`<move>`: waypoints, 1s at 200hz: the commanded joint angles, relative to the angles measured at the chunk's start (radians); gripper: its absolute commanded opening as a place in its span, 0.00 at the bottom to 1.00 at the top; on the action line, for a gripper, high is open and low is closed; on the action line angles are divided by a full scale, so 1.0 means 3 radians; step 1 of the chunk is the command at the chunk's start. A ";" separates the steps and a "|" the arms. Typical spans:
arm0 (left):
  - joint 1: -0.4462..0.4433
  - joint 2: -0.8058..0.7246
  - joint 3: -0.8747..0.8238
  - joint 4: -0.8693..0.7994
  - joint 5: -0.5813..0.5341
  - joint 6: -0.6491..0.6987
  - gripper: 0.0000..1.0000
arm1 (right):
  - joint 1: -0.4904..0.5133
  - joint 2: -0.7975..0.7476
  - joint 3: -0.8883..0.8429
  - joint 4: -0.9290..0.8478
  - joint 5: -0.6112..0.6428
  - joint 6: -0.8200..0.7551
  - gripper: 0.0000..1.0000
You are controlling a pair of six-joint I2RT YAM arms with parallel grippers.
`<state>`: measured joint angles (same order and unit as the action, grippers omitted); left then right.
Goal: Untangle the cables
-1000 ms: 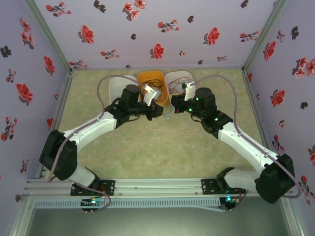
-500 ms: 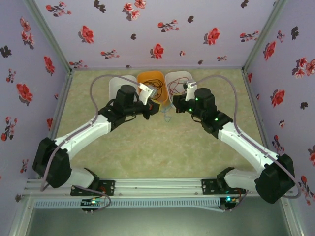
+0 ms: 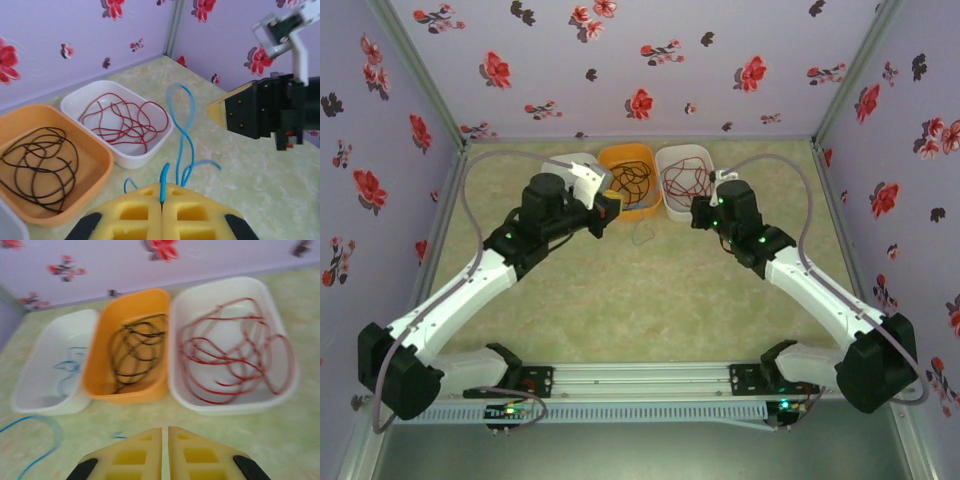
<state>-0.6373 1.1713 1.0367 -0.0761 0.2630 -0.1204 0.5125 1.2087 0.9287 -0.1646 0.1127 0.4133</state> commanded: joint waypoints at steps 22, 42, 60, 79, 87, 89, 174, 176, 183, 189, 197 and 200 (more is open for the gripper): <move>0.0020 -0.0243 0.0001 0.0032 -0.0144 0.0069 0.00 | -0.0195 0.0166 0.0014 -0.0286 0.0178 0.0393 0.29; 0.0019 -0.0224 0.0040 0.0069 -0.0156 0.0043 0.00 | -0.0182 0.0080 -0.0147 0.0186 -0.0441 0.0292 0.41; 0.0018 -0.0189 0.0110 0.0051 -0.0156 0.0024 0.00 | -0.0127 -0.0040 -0.0340 0.0746 -0.1054 0.0149 0.50; 0.0019 -0.0172 0.0157 0.0039 -0.0158 0.0007 0.00 | 0.0066 -0.0139 -0.0449 0.1107 -0.1314 -0.0061 0.58; 0.0017 -0.0172 0.0165 0.0048 -0.0156 -0.0006 0.00 | 0.0173 -0.0155 -0.0457 0.1167 -0.1271 -0.0183 0.59; 0.0017 -0.0172 0.0165 0.0051 -0.0156 -0.0007 0.00 | 0.0204 -0.0156 -0.0457 0.1176 -0.1249 -0.0223 0.59; 0.0018 -0.0222 0.0287 0.0070 -0.0197 -0.0289 0.00 | 0.0551 0.0341 -0.0276 0.1604 -0.0927 -0.0661 0.66; 0.0018 -0.0223 0.0287 0.0070 -0.0194 -0.0290 0.00 | 0.0555 0.0354 -0.0264 0.1603 -0.0931 -0.0668 0.66; 0.0018 -0.0228 0.0292 0.0070 -0.0197 -0.0289 0.00 | 0.0564 0.0412 -0.0223 0.1569 -0.0958 -0.0672 0.66; 0.0018 -0.0228 0.0295 0.0073 -0.0197 -0.0288 0.00 | 0.0574 0.0443 -0.0187 0.1540 -0.0987 -0.0681 0.66; 0.0016 -0.0224 0.0293 0.0084 -0.0201 -0.0288 0.00 | 0.0599 0.0486 -0.0159 0.1527 -0.1002 -0.0690 0.66; 0.0018 -0.0224 0.0294 0.0085 -0.0203 -0.0286 0.00 | 0.0611 0.0496 -0.0152 0.1527 -0.1001 -0.0696 0.66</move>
<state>-0.6365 1.1179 1.0916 -0.0757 0.2165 -0.1864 0.6735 1.3312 0.8284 0.2867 -0.1802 0.2485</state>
